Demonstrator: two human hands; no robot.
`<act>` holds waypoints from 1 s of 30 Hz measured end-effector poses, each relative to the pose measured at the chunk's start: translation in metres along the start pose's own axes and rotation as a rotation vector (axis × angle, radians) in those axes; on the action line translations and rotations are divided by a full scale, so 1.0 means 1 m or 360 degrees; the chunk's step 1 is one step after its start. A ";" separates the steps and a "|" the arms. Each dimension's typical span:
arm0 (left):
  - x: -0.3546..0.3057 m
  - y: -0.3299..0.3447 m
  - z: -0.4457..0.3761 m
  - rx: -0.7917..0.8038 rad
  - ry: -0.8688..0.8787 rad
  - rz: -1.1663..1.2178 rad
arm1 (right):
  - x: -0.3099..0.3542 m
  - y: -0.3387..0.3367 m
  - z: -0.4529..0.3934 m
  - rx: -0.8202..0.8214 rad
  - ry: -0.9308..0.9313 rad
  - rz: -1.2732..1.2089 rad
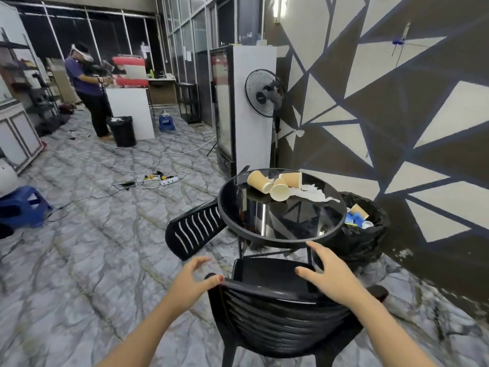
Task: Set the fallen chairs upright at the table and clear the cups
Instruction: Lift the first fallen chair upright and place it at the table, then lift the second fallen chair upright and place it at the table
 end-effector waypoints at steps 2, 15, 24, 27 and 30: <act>-0.009 -0.019 0.006 -0.0087 0.0008 -0.0070 | 0.043 0.027 -0.003 0.0187 -0.0170 0.0118; 0.038 -0.166 0.045 -0.0271 -0.0146 -0.0497 | 0.199 0.173 -0.019 0.0519 -0.0489 0.0560; 0.103 -0.286 0.069 -0.0227 -0.0206 -0.0535 | 0.289 0.274 -0.014 0.0601 -0.0404 0.0605; 0.120 -0.321 0.072 -0.0152 -0.0198 -0.0619 | 0.316 0.300 -0.017 0.0603 -0.0372 0.0566; 0.137 -0.351 0.070 -0.0084 -0.0194 -0.0733 | 0.338 0.323 -0.020 0.0627 -0.0337 0.0543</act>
Point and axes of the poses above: each hand's wrist, its own z-axis away from the middle knuckle, its own y-axis out of the palm, x = y × z, the point moved 4 cm from there along -z, towards the middle knuckle, and after that the axes turned 4 degrees about y, right-handed, at the moved point
